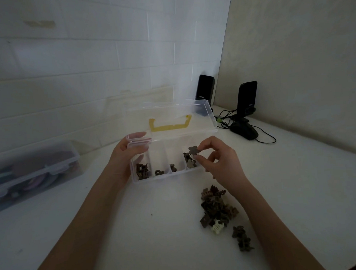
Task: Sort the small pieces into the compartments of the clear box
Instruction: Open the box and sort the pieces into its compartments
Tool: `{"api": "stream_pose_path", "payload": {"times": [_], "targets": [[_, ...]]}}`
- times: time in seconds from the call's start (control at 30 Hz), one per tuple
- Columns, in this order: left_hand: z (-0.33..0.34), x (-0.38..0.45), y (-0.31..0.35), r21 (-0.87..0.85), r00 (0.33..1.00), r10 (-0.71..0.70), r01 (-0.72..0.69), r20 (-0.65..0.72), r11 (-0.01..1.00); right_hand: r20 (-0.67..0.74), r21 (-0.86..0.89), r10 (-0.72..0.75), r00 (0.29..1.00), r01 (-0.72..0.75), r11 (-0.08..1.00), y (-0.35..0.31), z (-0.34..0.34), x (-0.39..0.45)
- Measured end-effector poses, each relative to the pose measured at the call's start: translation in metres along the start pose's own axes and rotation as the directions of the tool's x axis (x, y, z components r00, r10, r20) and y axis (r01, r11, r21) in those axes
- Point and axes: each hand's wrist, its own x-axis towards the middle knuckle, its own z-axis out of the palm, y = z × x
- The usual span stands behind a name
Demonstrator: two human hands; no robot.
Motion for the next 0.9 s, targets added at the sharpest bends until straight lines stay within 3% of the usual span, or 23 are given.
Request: {"api": "stream_pose_path", "payload": {"times": [0.33,0.6,0.73,0.9], "targets": [[0.001,-0.001,0.0,-0.011,1.0,0.004,-0.004,-0.011,1.0,-0.039,-0.109,-0.033,0.999,0.029,0.994,0.003,0.006,0.001],[0.002,-0.001,0.001,-0.002,1.0,0.0,-0.001,-0.017,1.0,-0.068,-0.073,-0.009,0.998,0.004,0.997,0.004,-0.009,0.003],[0.002,-0.001,0.001,-0.009,1.0,0.0,0.0,-0.017,1.0,0.062,-0.262,-0.109,0.992,0.122,0.957,0.005,-0.011,0.001],[0.002,-0.002,0.001,-0.003,1.0,-0.004,0.004,-0.019,1.0,0.163,-0.523,-0.143,0.976,0.208,0.827,0.005,-0.005,-0.002]]}}
